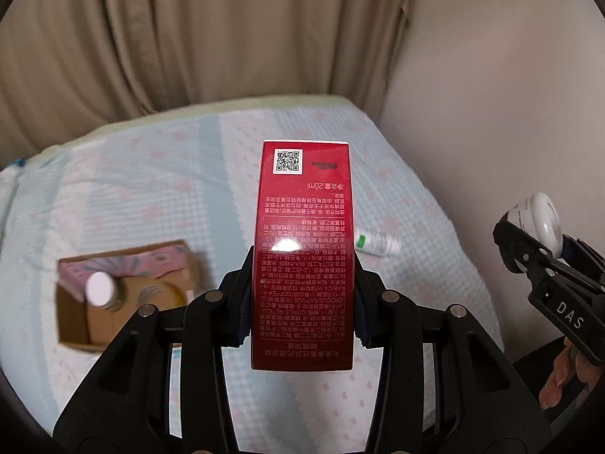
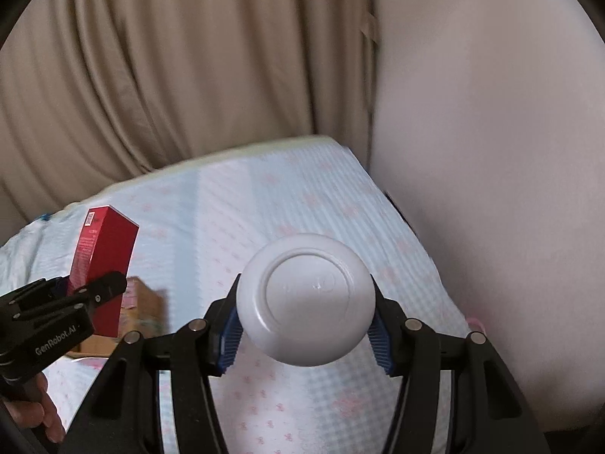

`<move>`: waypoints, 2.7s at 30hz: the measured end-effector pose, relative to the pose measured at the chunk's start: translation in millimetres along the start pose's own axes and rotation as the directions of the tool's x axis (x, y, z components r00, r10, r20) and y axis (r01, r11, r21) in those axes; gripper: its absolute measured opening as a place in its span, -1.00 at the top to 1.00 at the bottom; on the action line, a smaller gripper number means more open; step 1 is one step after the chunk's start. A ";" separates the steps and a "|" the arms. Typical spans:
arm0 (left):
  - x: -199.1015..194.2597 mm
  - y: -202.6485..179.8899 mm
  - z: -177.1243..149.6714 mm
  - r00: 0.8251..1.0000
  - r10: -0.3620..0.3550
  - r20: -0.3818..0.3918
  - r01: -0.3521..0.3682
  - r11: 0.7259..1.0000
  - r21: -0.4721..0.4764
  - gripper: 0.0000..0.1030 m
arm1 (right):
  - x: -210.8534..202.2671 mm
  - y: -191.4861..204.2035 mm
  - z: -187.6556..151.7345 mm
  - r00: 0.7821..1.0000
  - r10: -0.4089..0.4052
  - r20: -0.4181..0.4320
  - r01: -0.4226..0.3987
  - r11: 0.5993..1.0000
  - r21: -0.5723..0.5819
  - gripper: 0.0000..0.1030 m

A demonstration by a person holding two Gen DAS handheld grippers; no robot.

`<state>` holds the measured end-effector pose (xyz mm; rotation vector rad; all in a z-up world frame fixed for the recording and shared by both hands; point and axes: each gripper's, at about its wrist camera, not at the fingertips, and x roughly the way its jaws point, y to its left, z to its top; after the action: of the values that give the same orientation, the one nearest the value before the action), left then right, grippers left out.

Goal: Organize rigid objects
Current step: 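Carry the red box and white cap into the cardboard box and release both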

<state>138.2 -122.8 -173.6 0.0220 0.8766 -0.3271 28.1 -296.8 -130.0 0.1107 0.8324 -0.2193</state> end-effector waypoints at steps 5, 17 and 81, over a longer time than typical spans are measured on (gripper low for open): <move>-55.7 36.2 1.7 0.997 0.058 0.059 -0.055 0.997 -0.053 0.27 | -30.4 35.1 19.6 0.995 0.099 0.027 -0.097 0.994 -0.054 -0.02; -121.4 190.1 -22.0 0.986 0.153 0.066 -0.140 0.975 -0.174 0.27 | -59.0 176.8 24.6 0.960 0.278 0.021 -0.270 0.947 -0.174 -0.02; 152.3 393.6 -129.4 0.932 0.055 -0.357 -0.152 0.957 -0.247 -0.99 | 265.1 384.7 -82.0 0.830 0.269 -0.488 -0.292 0.956 0.029 -1.00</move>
<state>245.7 229.3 -417.1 -0.1314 1.2622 -0.0993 232.7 52.4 -377.4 0.2503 1.3137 0.1171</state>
